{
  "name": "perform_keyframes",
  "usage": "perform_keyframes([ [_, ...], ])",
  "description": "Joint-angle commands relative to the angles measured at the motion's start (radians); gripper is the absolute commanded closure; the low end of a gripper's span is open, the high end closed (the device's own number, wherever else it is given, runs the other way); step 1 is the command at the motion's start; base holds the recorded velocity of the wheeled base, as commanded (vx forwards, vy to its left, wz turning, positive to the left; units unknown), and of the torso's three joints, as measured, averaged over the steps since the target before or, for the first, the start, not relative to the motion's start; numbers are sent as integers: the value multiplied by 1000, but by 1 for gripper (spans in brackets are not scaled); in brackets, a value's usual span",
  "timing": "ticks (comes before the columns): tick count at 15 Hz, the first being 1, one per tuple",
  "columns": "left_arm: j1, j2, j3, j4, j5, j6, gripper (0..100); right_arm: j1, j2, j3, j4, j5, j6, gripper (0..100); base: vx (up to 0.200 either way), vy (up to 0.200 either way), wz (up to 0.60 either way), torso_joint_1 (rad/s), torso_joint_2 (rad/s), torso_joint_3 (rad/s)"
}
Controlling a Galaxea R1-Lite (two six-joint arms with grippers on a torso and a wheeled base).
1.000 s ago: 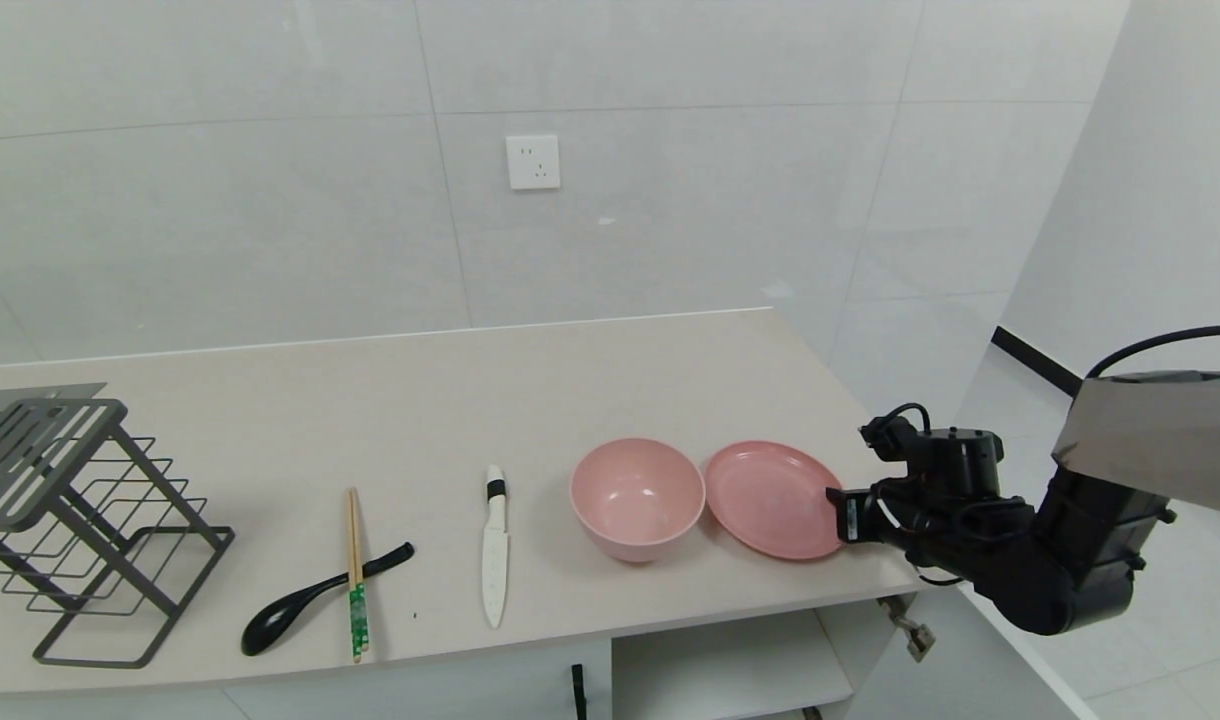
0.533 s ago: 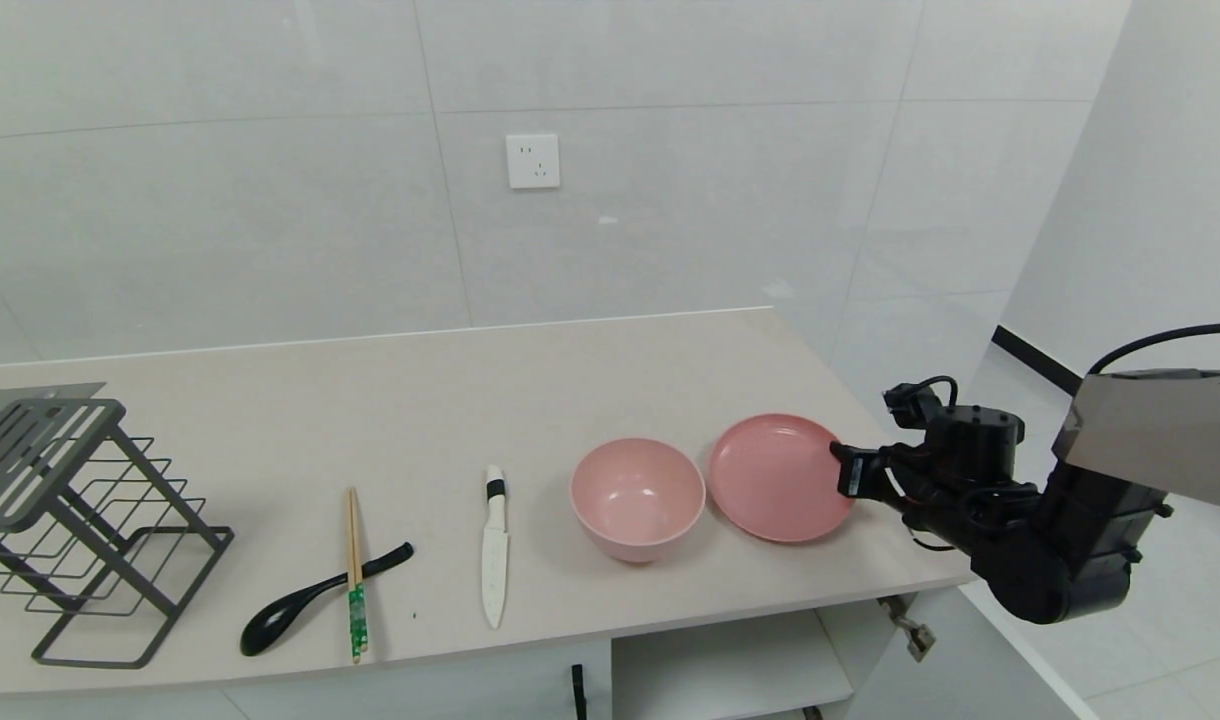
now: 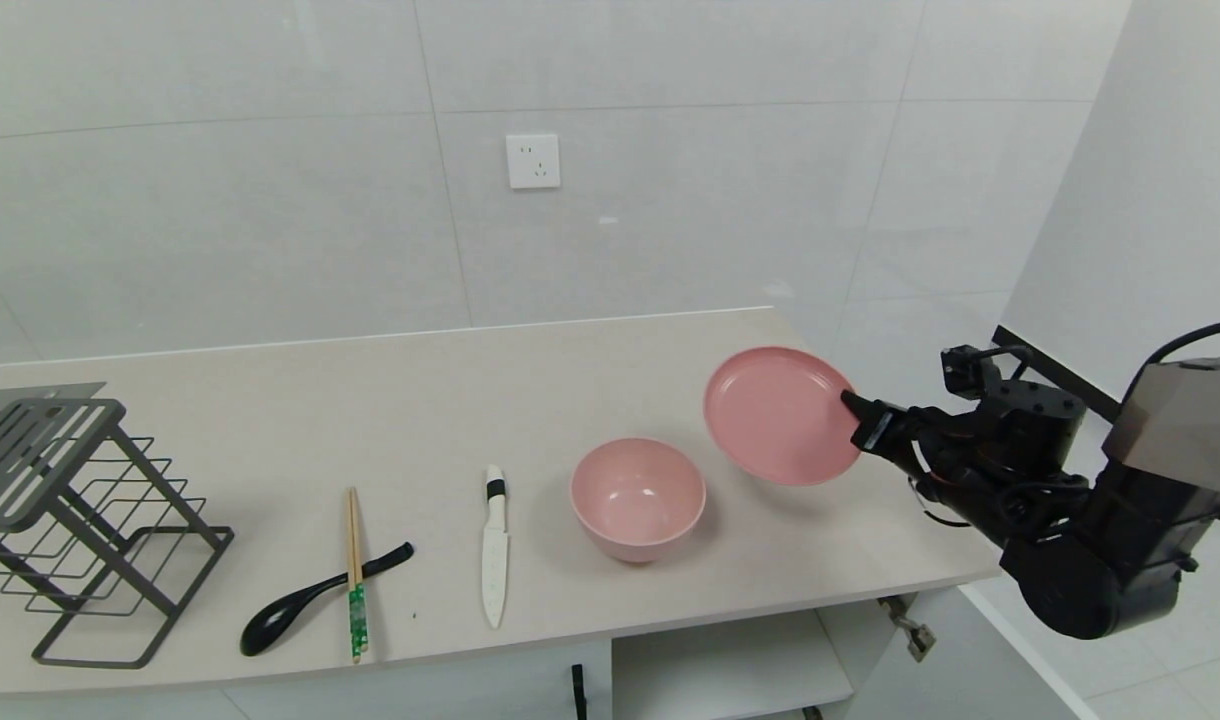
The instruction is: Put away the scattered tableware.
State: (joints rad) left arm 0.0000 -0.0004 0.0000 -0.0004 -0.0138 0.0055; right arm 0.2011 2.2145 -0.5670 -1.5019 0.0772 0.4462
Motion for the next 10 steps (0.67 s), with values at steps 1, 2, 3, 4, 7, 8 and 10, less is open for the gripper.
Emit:
perform_keyframes([
  [1, 0, 0, 0, 0, 0, -1, 0, 3, -29, 65, -69, 4, 2, 100, 0, 0, 0, 0, 0, 0],
  [2, 0, 2, 0, 0, 0, -1, 0, 4, -30, 73, -69, 4, 0, 100, 0, 0, 0, 0, 0, 0],
  [3, 0, 2, 0, 0, 0, -1, 0, 8, -56, 87, -69, 3, 2, 100, 0, 0, 0, 0, 0, 0],
  [4, 0, 2, 0, 0, -2, -1, 0, 11, -84, 93, -69, 3, 2, 100, 0, 0, 0, 0, 0, 0],
  [7, 0, 0, 0, 0, 0, -1, 0, 37, -188, 133, -69, 4, -1, 100, 0, 0, 0, 0, 0, 0],
  [8, 0, 2, 0, 0, 0, -1, 0, 47, -223, 157, -69, 4, -3, 100, 0, 0, 0, 0, 0, 0],
  [10, 0, 0, 0, 0, 0, -1, 0, 80, -302, 223, -69, 1, -9, 100, 0, 0, 0, 0, 0, 0],
])
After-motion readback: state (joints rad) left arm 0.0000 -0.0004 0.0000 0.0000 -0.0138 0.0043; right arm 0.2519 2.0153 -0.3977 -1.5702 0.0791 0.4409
